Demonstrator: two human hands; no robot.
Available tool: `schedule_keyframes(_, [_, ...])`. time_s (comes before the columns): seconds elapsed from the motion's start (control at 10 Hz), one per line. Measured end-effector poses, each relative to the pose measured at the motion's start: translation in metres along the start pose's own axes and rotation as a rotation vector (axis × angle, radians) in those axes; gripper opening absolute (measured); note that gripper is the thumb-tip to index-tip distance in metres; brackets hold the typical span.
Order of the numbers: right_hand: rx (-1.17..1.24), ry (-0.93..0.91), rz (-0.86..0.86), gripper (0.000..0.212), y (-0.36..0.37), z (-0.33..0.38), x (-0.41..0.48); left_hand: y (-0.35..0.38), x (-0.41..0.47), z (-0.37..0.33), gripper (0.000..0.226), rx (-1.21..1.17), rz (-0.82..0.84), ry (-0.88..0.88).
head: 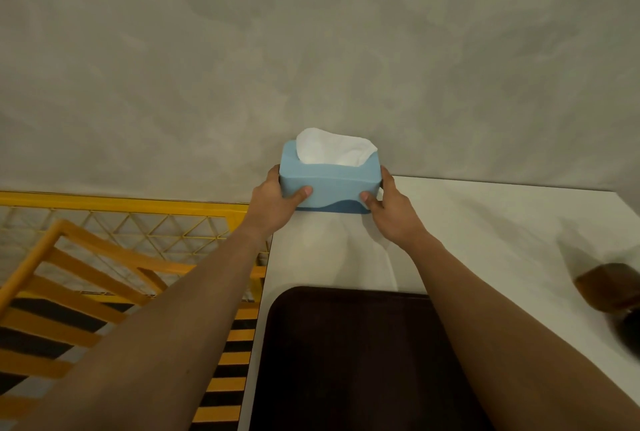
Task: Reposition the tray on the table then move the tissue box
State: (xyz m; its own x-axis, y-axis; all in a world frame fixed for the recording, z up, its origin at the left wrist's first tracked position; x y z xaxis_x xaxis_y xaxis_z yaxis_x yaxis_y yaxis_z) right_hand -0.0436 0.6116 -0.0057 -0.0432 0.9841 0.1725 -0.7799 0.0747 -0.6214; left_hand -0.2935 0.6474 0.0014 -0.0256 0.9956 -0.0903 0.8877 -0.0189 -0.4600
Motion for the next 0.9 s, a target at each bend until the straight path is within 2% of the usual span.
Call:
schedule_keyframes(0.8, [-0.044,0.018,0.055,0.07,-0.004,-0.001,0.006,0.003,0.005,-0.005,0.077,0.018,0.084,-0.046])
schedule_keyframes(0.9, [-0.114,0.039,0.094,0.078,-0.015,0.006,0.007,-0.002,-0.001,-0.014,0.081,0.048,0.058,-0.079])
Point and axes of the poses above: each hand's wrist, its own x-axis towards the middle knuckle, its own y-axis out of the palm, z = x × y, the point moved 6 cm from there along x, towards the middle knuckle, and after that the axes turned 11 degrees about -y, right-handed, at the moved point
